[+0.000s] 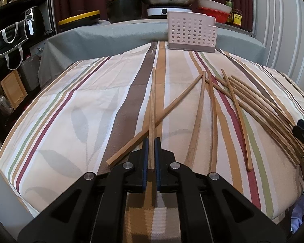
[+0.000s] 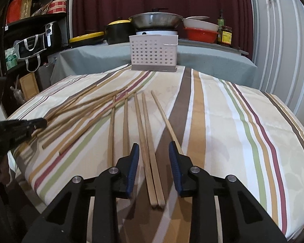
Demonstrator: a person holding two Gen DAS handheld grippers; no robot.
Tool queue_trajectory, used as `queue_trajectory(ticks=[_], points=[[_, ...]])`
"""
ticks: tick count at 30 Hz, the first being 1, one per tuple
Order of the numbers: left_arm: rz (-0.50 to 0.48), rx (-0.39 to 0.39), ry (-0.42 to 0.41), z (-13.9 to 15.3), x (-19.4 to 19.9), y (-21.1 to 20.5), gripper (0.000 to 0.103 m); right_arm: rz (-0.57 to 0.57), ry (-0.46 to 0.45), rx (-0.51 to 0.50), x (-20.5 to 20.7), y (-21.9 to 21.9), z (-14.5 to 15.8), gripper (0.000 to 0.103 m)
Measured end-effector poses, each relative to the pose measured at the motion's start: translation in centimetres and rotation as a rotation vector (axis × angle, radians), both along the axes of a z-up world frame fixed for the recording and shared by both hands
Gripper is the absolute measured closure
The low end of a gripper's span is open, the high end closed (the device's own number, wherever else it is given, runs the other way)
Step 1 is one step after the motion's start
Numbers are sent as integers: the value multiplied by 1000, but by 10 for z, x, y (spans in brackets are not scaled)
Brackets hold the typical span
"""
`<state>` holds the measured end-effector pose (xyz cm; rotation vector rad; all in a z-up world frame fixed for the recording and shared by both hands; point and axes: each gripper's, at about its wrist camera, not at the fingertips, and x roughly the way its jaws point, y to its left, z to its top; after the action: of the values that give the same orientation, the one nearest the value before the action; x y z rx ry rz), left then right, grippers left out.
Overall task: Organize utensils
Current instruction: 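Close the right tool around a wooden chopstick while the left tool holds its chopstick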
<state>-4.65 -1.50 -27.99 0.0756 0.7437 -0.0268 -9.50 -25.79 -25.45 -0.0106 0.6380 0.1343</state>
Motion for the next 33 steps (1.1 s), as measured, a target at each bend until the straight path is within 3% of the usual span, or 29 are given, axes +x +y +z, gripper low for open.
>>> queue_trajectory(ticks=[13, 29, 33], points=[[0, -9, 3, 0, 0, 1, 97, -74, -13, -3, -10, -22, -8, 74], [5, -10, 6, 1, 2, 1, 97, -62, -32, -2, -5, -20, -17, 97], [6, -8, -4, 3, 3, 1, 97, -61, -40, -12, -6, -18, -13, 97]])
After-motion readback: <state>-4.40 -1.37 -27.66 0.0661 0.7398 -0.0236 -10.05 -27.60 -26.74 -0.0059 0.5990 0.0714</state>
